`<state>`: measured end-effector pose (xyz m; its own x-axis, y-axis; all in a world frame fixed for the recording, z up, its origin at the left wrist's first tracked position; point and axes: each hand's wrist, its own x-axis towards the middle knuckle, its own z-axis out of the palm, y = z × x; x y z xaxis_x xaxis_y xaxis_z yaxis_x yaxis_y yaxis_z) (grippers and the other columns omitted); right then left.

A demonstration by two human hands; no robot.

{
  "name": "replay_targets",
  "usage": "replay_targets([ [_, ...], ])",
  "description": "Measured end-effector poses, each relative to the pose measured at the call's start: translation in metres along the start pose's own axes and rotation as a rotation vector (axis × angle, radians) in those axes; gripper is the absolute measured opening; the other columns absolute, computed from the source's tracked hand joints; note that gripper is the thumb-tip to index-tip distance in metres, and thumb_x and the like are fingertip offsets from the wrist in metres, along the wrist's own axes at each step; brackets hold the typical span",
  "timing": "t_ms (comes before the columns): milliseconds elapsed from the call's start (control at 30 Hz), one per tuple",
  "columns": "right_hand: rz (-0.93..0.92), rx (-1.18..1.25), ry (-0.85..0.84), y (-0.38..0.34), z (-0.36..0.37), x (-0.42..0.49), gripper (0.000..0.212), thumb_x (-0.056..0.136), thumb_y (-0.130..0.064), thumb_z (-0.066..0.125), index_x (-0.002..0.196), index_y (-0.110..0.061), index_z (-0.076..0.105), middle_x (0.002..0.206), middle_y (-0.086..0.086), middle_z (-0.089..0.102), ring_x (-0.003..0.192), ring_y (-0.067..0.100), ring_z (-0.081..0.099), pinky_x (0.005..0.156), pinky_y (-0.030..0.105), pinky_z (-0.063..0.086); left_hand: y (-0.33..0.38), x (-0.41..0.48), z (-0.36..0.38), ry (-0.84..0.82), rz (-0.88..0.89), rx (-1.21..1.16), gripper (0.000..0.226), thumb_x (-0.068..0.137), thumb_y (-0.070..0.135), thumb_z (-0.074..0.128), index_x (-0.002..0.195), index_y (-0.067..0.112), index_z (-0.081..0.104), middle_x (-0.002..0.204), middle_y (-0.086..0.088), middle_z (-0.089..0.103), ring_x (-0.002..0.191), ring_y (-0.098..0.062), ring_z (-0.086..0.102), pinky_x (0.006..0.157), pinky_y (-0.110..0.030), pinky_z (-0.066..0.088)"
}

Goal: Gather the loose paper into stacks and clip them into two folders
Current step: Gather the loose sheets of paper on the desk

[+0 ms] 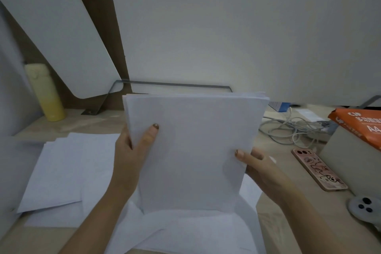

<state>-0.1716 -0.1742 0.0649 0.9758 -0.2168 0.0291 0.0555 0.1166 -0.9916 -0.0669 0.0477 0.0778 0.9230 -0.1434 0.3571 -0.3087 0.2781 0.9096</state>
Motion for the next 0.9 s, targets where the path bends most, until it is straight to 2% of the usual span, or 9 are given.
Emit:
replay_targets([
  [133,-0.036,0.061,0.016,0.008,0.016,-0.004,0.062,0.034,-0.049,0.089,0.090,-0.026,0.076,0.097,-0.001,0.075,0.090,0.014,0.071,0.069,0.022,0.055,-0.011,-0.009,0.008,0.012,-0.053,-0.058,0.043,0.053,0.048,0.068,0.091,0.031,0.062,0.079,0.020,0.073,0.072,-0.003,0.070,0.056,-0.016,0.053],
  [233,-0.107,0.073,-0.006,-0.010,0.021,-0.005,0.057,0.032,-0.049,0.088,0.084,-0.029,0.077,0.089,-0.005,0.076,0.083,0.010,0.072,0.066,0.020,0.055,0.000,-0.006,0.006,0.025,0.020,-0.091,0.037,0.055,0.044,0.069,0.089,0.031,0.060,0.076,0.023,0.072,0.070,0.002,0.068,0.056,-0.013,0.052],
  [400,-0.049,0.039,0.008,0.003,0.013,-0.009,0.062,0.025,-0.051,0.089,0.082,-0.029,0.077,0.087,-0.004,0.076,0.080,0.011,0.072,0.063,0.019,0.055,-0.003,-0.016,-0.007,-0.039,0.043,-0.027,0.054,0.051,0.060,0.073,0.093,0.032,0.057,0.083,0.023,0.071,0.074,0.002,0.069,0.056,-0.012,0.052],
  [500,0.025,0.044,0.036,0.029,0.017,-0.012,0.064,0.028,-0.048,0.090,0.087,-0.027,0.077,0.094,0.000,0.076,0.087,0.014,0.071,0.067,0.020,0.055,-0.029,-0.031,-0.001,0.029,-0.109,-0.040,0.019,0.075,0.025,0.074,0.089,0.028,0.062,0.073,0.020,0.073,0.071,-0.001,0.070,0.052,-0.013,0.052],
  [567,0.011,0.052,0.056,0.030,0.019,-0.012,0.063,0.032,-0.049,0.089,0.090,-0.028,0.076,0.097,0.001,0.075,0.091,0.017,0.071,0.070,0.022,0.055,-0.034,-0.033,0.003,0.048,-0.129,-0.047,0.017,0.080,0.013,0.069,0.087,0.027,0.062,0.070,0.020,0.072,0.066,0.000,0.069,0.051,-0.013,0.052],
  [633,-0.024,0.058,0.048,0.023,0.017,-0.012,0.060,0.034,-0.048,0.089,0.089,-0.028,0.076,0.095,0.001,0.076,0.089,0.016,0.071,0.069,0.022,0.055,-0.027,-0.032,0.004,0.037,-0.113,-0.071,0.023,0.068,0.027,0.076,0.087,0.027,0.062,0.071,0.021,0.072,0.066,0.001,0.069,0.053,-0.013,0.052],
  [700,-0.023,0.059,0.027,0.019,0.012,-0.013,0.056,0.035,-0.044,0.089,0.087,-0.026,0.077,0.092,0.000,0.076,0.085,0.015,0.072,0.066,0.022,0.055,-0.024,-0.032,0.003,0.044,-0.097,-0.099,0.037,0.054,0.042,0.071,0.086,0.027,0.063,0.073,0.019,0.073,0.067,0.000,0.069,0.053,-0.013,0.051],
  [800,0.030,0.059,0.037,0.032,0.010,-0.017,0.048,0.040,-0.035,0.087,0.086,-0.026,0.077,0.092,0.002,0.076,0.085,0.017,0.072,0.065,0.023,0.056,-0.041,-0.039,0.001,0.037,-0.146,-0.051,0.017,0.072,0.026,0.075,0.086,0.026,0.064,0.073,0.018,0.074,0.067,-0.002,0.069,0.053,-0.014,0.052],
  [900,0.057,0.075,0.078,0.042,0.014,-0.019,0.063,0.035,-0.044,0.090,0.093,-0.022,0.076,0.101,0.007,0.074,0.094,0.023,0.070,0.071,0.026,0.056,-0.046,-0.043,0.003,0.043,-0.184,-0.034,0.030,0.063,0.035,0.082,0.087,0.026,0.066,0.078,0.018,0.074,0.077,-0.007,0.070,0.059,-0.017,0.055],
])
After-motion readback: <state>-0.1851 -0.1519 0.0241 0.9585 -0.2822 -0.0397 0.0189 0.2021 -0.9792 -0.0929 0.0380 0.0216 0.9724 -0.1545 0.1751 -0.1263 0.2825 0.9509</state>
